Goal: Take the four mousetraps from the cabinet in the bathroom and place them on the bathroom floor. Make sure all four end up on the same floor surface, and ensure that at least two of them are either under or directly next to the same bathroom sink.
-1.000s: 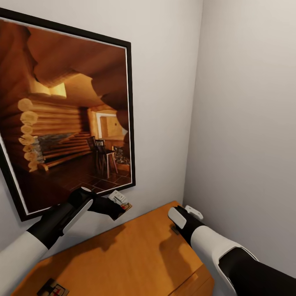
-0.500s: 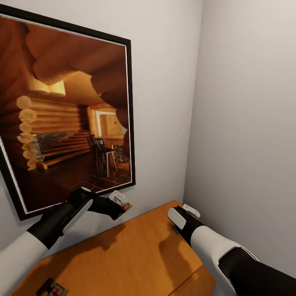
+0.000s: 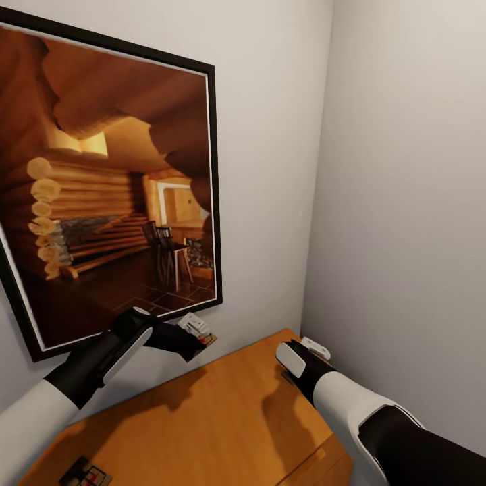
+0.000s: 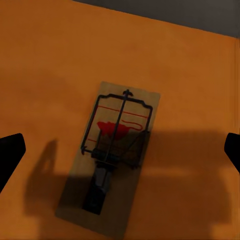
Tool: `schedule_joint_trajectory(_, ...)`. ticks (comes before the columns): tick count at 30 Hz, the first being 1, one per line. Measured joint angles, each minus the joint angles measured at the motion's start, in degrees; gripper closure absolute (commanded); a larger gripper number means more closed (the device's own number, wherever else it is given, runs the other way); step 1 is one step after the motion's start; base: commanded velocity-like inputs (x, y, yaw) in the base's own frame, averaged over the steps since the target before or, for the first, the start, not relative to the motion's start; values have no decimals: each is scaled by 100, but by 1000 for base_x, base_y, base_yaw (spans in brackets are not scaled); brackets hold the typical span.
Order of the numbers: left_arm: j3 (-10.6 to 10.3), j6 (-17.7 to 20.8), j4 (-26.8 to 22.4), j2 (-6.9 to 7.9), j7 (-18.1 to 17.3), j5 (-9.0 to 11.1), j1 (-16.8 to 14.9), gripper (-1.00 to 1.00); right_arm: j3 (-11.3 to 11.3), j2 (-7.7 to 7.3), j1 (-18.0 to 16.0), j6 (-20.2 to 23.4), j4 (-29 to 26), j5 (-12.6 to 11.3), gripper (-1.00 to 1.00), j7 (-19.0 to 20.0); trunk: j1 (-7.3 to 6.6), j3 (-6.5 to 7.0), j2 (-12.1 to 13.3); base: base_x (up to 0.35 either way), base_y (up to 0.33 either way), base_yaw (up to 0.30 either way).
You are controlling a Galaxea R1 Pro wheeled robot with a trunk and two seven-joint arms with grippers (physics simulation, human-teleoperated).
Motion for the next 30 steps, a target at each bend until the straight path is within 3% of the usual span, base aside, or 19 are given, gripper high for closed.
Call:
schedule_joint_trajectory(7,0,0,0,-3,0,0,0,100,-8,0,0,-6,7,0,-100,-14,0,0,0,0,0,0)
schedule_joint_trajectory(12,-1,0,0,-3,0,-1,0,100,-9,0,0,-6,10,-3,-100,-15,109,-90,-199,0,0,0)
schedule_joint_trajectory(30,-8,0,0,-4,0,-2,0,100,-9,0,0,-1,11,-9,-100,-16,131,-108,-239,0,0,0)
